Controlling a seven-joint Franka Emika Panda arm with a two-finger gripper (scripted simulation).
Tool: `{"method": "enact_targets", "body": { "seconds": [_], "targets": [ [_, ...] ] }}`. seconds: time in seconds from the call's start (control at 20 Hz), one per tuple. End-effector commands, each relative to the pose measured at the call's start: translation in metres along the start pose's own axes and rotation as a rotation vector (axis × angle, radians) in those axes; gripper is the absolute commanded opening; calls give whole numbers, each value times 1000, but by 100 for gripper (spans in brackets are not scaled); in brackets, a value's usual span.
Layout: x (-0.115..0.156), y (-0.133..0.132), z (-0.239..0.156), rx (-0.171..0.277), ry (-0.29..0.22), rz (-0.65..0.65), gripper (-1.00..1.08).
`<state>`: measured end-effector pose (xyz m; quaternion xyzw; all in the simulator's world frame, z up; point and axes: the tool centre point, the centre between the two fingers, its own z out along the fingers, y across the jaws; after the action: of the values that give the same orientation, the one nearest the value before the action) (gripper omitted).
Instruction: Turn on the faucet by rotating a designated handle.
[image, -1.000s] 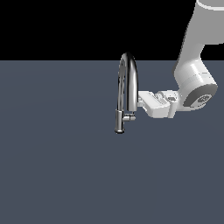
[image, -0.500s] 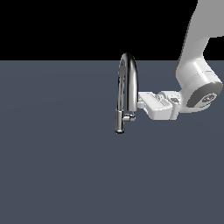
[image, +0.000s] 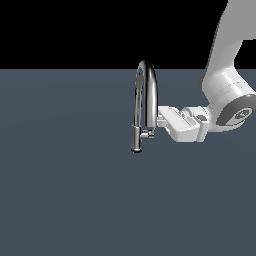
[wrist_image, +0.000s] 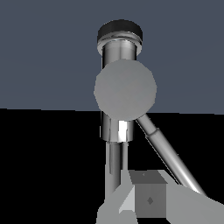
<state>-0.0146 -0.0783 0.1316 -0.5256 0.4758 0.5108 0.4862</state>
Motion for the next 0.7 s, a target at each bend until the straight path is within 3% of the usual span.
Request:
{"method": "enact_targets", "body": {
  "seconds": [0.0,0.25,0.35,0.65],
  "targets": [
    [9,18,-4,1,-5,19,-100],
    [17,38,-6,3,-5,20,-100],
    [6,24,2,-11,-8,-4,-100],
    [45,41,-3,-2,-6,11,-100]
  ]
}}
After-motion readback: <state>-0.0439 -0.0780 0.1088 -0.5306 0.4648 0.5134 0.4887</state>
